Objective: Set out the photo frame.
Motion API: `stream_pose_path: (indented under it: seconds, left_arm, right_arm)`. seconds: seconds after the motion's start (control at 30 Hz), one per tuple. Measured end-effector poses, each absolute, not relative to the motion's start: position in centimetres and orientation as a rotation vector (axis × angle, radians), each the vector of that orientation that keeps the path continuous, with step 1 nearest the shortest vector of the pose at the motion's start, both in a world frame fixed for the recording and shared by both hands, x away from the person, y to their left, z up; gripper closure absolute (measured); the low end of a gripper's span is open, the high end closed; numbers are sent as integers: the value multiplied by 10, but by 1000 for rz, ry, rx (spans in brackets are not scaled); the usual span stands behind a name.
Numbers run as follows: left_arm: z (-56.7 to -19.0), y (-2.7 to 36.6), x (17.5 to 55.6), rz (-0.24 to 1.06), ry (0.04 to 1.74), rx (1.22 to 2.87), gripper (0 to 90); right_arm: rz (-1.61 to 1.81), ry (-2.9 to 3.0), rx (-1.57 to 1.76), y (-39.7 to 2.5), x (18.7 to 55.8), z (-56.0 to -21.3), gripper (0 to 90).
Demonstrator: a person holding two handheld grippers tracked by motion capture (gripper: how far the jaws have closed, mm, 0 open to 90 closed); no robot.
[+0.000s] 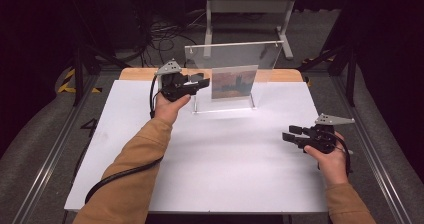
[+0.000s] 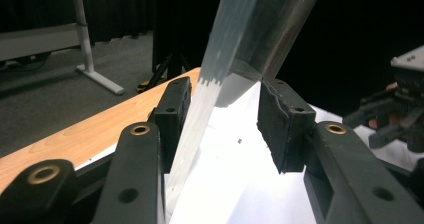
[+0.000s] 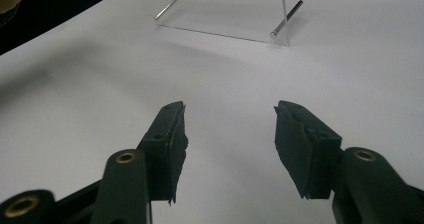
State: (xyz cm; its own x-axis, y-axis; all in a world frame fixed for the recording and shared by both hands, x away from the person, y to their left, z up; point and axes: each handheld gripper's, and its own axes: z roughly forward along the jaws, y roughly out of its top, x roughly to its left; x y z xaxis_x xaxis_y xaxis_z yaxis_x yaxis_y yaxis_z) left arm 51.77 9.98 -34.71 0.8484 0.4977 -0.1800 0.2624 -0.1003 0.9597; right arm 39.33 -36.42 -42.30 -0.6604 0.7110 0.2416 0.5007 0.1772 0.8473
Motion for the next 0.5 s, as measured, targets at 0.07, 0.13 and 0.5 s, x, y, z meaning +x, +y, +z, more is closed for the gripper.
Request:
stream_pose_path:
  seconds: [0.07,0.13,0.5]
  left_arm:
    - [-349,101,521,223,609,1687,566]
    - [-351,102,524,221,623,1685,562]
    - [-365,109,537,241,690,1683,564]
  right_arm:
    - [1484,2236,1170,-365,394,-423,463]
    - [1488,2235,1171,-365,394,-423,464]
    - [1483,2279,1145,-354,399,-426,464]
